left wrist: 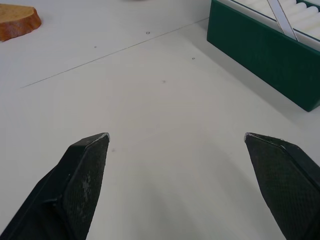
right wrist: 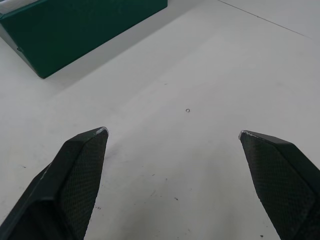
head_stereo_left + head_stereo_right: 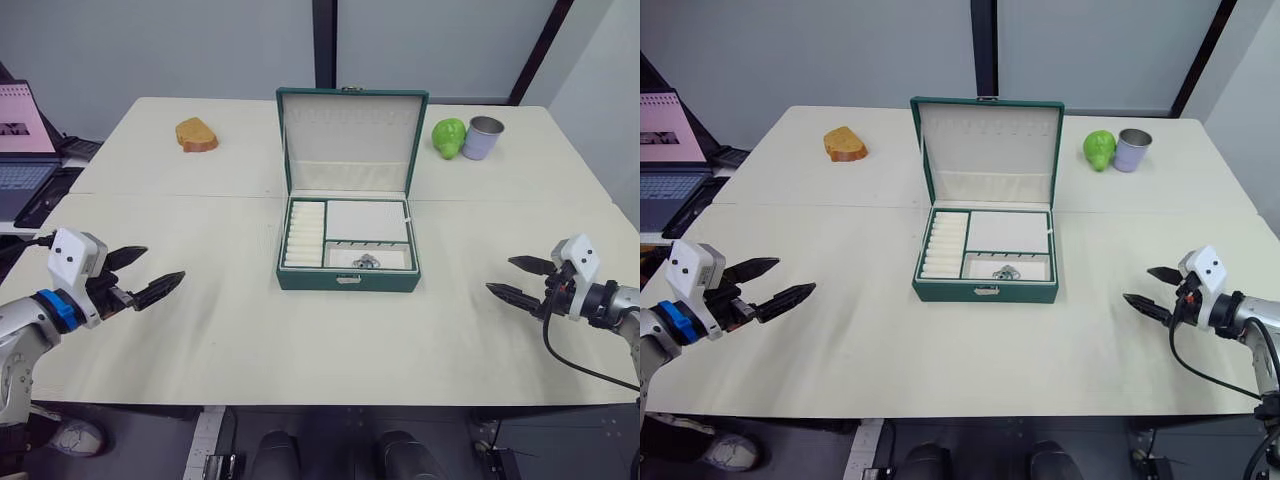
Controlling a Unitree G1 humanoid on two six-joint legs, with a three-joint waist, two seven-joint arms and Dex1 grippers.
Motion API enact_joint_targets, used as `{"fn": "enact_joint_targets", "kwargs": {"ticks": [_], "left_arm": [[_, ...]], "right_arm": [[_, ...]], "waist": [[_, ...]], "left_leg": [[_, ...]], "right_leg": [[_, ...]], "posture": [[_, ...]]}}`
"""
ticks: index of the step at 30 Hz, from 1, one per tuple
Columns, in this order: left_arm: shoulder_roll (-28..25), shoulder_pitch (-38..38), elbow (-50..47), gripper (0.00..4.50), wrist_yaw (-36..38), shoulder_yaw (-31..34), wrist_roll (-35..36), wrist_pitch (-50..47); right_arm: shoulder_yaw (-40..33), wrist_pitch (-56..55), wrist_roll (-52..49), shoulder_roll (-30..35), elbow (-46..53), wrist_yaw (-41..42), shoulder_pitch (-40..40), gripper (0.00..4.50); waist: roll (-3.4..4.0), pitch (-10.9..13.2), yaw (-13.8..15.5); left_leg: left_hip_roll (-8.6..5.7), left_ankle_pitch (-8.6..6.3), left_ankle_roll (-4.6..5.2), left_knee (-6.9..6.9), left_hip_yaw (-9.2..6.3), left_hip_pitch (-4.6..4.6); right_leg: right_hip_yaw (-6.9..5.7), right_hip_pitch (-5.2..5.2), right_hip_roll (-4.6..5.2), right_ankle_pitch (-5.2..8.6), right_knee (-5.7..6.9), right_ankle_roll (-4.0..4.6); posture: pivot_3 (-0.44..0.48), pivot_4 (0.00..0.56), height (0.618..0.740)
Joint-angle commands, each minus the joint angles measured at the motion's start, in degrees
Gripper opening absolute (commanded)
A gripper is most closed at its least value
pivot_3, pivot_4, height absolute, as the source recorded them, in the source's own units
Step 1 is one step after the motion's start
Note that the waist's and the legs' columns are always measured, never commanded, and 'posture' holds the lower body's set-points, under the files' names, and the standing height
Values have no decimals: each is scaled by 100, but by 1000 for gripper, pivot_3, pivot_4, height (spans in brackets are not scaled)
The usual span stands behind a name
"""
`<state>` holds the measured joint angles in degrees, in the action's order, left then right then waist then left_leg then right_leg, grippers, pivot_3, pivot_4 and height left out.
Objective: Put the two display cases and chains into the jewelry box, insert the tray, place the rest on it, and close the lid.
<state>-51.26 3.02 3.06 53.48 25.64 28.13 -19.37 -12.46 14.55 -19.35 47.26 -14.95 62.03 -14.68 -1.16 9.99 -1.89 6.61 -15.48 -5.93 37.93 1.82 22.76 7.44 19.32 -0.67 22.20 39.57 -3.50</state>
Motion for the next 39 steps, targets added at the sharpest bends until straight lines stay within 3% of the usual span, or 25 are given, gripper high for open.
{"fn": "enact_joint_targets", "kwargs": {"ticks": [1, 10, 16, 20, 24, 34, 36, 39], "left_arm": [[-42, 83, 5, 4500, 29, 86, -24, 87], [91, 228, 77, 4500, -74, 13, -81, 122], [607, 617, 45, 4500, -586, -249, -242, 221], [950, 936, 90, 4500, -840, -538, -354, 154], [1257, 1360, 355, 3574, -1088, -992, -588, 65], [1976, 2466, 1166, 486, -1074, -1933, -1018, 165], [2102, 2578, 1332, 13, -1073, -2051, -1093, 238], [2260, 2715, 1645, 13, -1018, -2200, -1215, 431]], "right_arm": [[-214, -36, -98, 137, 104, -7, -37, 4456], [-188, 267, -277, 18, 171, -37, -248, 4456], [62, 545, -356, -302, 348, -229, -569, 4456], [269, 422, -174, -581, 216, -407, -874, 3578], [555, 163, 77, -938, -262, -597, -1313, 2276], [969, -267, 394, -1621, -1105, -648, -2093, 2], [1006, -321, 415, -1684, -1199, -633, -2174, 0], [1071, -329, 419, -1797, -1179, -590, -2223, 0]], "waist": [[0, 0, 0], [0, 0, 0], [0, 0, 1], [-1, 0, 0], [-1, -1, -4], [-1, -2, -39], [-1, -2, -55], [-1, -2, -71]], "left_leg": [[0, 0, 0, 0, 0, 0], [0, 0, 0, 1, 0, 0], [0, 0, 0, 6, -2, 0], [0, 0, 0, 10, -2, 1], [0, 0, 0, 13, -5, 1], [-2, 1, -1, 19, -4, 3], [-1, 1, -1, 19, -4, 3], [-1, 1, -1, 20, -7, 3]], "right_leg": [[0, 0, 0, 0, 0, 0], [0, 0, 0, 0, 3, 0], [-1, 0, 0, 0, 10, 0], [-2, 0, 0, 0, 18, 0], [-3, 2, 0, 0, 24, 0], [-6, 6, 0, 0, 34, 0], [-7, 6, -1, 0, 36, 0], [-11, 5, -1, 0, 38, 0]], "posture": [[0, 150, 740], [0, 150, 740], [0, 150, 740], [0, 150, 740], [0, 150, 740], [0, 150, 740], [0, 150, 740], [0, 150, 740]]}}
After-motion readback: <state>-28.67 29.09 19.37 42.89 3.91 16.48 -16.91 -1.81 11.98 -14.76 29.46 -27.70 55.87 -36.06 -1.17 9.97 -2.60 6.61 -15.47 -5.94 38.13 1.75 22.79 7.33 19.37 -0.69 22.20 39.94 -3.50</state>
